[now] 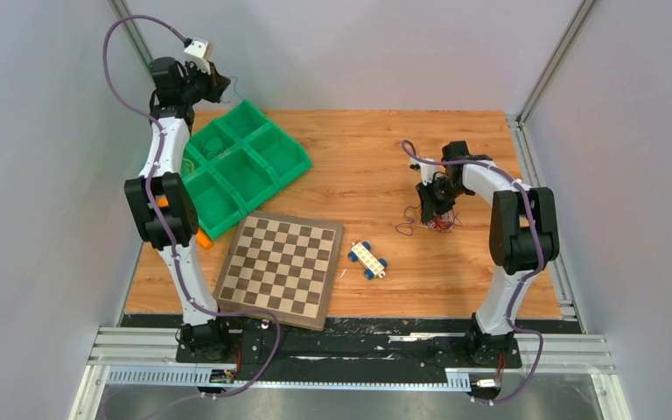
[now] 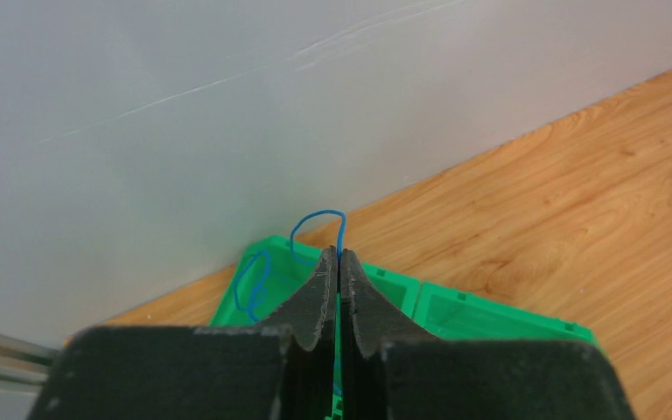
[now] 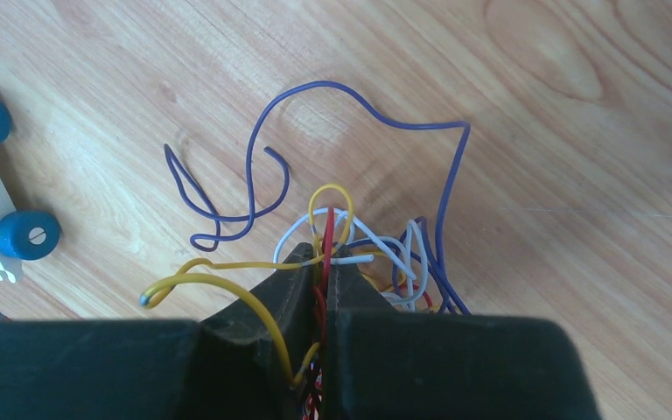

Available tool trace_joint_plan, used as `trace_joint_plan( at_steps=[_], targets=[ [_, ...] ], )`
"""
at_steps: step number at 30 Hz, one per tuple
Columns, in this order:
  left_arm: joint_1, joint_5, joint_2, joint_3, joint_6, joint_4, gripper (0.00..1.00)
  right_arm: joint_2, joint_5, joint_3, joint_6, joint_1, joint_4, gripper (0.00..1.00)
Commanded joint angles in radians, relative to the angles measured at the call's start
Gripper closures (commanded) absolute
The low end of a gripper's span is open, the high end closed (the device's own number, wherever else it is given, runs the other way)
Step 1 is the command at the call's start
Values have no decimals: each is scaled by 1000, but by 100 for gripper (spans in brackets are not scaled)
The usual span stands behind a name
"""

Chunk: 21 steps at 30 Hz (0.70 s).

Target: Untangle the cables

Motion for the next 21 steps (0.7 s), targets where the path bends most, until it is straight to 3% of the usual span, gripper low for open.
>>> trace_joint_plan(
  at_steps=[1,10,14,16,21],
  targets=[
    [8,74,21,-13,5,43,98,17,-7,39,2,-4,-13,92],
    [8,101,84,-32,-81,-61,100,38,-7,58,3,-4,-23,92],
    [8,120,115,-15,-134,-113,95,43,-16,63,3,-5,-28,92],
    [8,112,125,1,-136,-150,87,40,-25,67,1,-5,-33,93],
    [14,87,73,25,-119,-216,43,15,-117,76,-22,-5,-48,99]
  ],
)
